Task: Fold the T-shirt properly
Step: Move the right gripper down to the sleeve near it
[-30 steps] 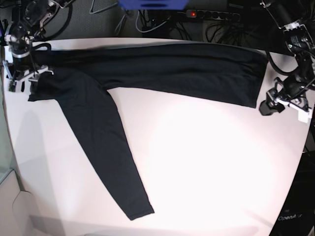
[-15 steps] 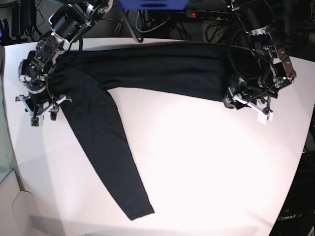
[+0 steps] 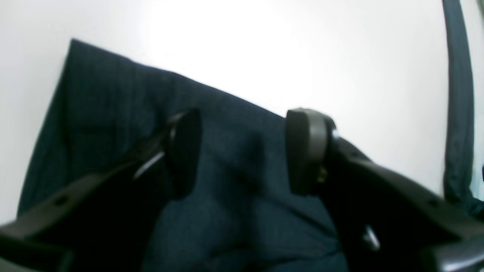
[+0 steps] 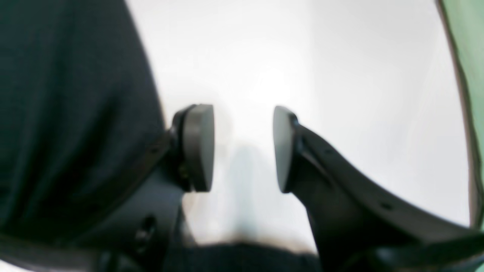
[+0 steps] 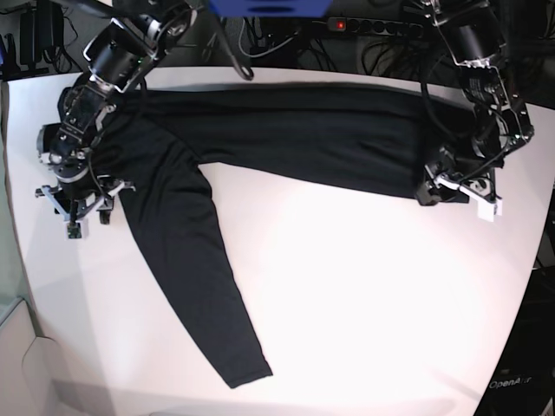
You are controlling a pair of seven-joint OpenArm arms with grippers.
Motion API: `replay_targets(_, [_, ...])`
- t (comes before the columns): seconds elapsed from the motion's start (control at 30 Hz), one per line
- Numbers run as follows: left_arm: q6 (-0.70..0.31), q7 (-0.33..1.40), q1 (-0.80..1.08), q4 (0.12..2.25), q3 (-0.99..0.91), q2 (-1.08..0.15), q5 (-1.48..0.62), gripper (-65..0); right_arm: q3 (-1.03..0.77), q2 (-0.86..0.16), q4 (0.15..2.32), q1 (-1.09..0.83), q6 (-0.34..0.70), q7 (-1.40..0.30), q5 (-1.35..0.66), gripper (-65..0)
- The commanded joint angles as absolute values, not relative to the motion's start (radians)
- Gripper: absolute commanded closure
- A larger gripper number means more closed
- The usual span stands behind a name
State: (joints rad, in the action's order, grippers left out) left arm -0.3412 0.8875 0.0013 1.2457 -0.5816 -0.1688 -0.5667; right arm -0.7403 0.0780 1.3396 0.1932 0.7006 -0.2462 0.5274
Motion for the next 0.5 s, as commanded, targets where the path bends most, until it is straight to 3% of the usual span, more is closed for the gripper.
replay_targets(0.0, [-0.275,0.974,0.024,1.222,-0.584,-0.173,-0.441,-36.4,-0.723,0.07,1.356,0.209,0.698,-0.223,0.515,-26.7])
replay_targets(0.47, [-0.275,0.984,0.022,1.222,-0.584,-0.165,-0.443,-36.3,-0.576,0.076,1.351,0.255,0.698,-0.318,0.513,-26.7])
